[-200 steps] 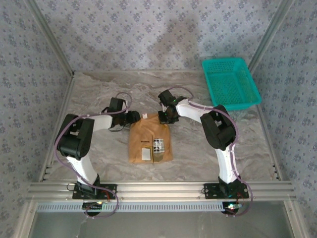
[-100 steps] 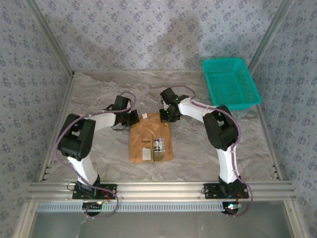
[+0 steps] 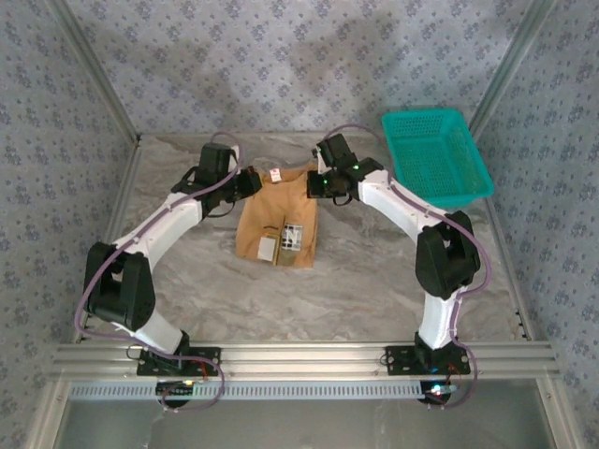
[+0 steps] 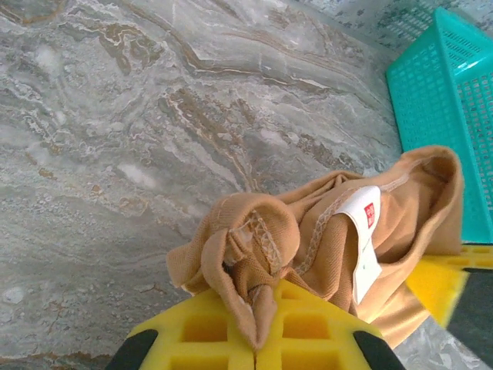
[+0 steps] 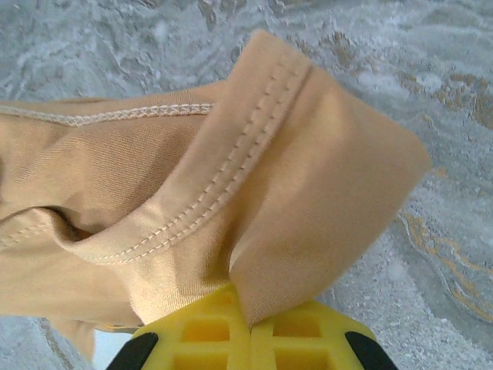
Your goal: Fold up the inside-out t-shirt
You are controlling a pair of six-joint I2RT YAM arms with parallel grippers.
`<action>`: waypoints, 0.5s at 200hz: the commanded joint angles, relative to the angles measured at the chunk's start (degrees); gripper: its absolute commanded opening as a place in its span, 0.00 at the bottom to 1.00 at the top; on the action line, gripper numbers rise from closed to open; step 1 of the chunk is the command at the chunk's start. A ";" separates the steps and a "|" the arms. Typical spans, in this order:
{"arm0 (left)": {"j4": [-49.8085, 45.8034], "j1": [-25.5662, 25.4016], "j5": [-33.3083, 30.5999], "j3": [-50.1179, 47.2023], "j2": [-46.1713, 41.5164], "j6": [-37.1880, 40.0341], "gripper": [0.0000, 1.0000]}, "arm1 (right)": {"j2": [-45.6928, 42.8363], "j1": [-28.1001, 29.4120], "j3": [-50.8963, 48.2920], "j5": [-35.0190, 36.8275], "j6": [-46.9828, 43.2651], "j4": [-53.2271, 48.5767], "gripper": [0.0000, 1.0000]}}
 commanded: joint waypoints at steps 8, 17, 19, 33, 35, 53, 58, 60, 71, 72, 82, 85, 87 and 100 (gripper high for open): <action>-1.58 1.32 1.08 4.13 0.58 0.58 0.00 | -0.63 -1.08 6.21 0.39 -0.22 -1.51 0.04; -1.15 1.91 1.05 5.57 1.13 1.09 0.00 | 0.04 -1.56 8.60 0.38 -0.62 -1.91 0.05; -1.01 2.08 1.13 6.04 1.36 1.15 0.00 | 0.22 -1.68 9.42 0.30 -0.63 -2.02 0.05; 0.20 3.40 2.33 9.81 2.98 1.80 0.00 | 2.08 -2.64 14.98 0.01 -1.14 -2.70 0.05; 0.42 3.57 2.55 10.48 3.31 1.90 0.00 | 2.40 -2.84 15.87 0.02 -1.17 -2.86 0.05; 1.60 4.68 4.95 16.86 6.29 3.41 0.00 | 5.71 -3.85 24.15 -0.71 -2.76 -4.45 0.05; 1.68 4.71 5.21 18.42 7.04 4.12 0.00 | 6.69 -4.10 26.49 -0.74 -3.21 -4.52 0.05; 1.80 4.71 5.27 18.98 7.18 4.37 0.00 | 7.07 -4.19 27.32 -0.74 -3.38 -5.22 0.05; 3.78 4.72 5.25 19.97 7.54 5.32 0.00 | 8.49 -4.34 30.84 -0.75 -4.52 -6.68 0.05; 4.06 4.72 5.28 19.91 7.52 5.40 0.00 | 8.58 -4.37 31.00 -0.76 -4.65 -6.70 0.05; 6.88 4.71 5.30 18.30 6.84 5.81 0.00 | 8.88 -4.38 31.56 -0.28 -5.64 -6.22 0.06; 7.83 4.71 5.23 17.40 6.53 5.95 0.00 | 8.75 -4.39 31.29 -0.12 -5.96 -5.87 0.06; 8.55 4.72 5.16 16.71 6.22 5.94 0.00 | 8.68 -4.37 31.02 -0.17 -6.29 -5.65 0.06; 13.88 4.45 4.76 10.14 3.82 5.93 0.00 | 7.17 -3.89 26.41 -0.86 -6.97 -2.85 0.06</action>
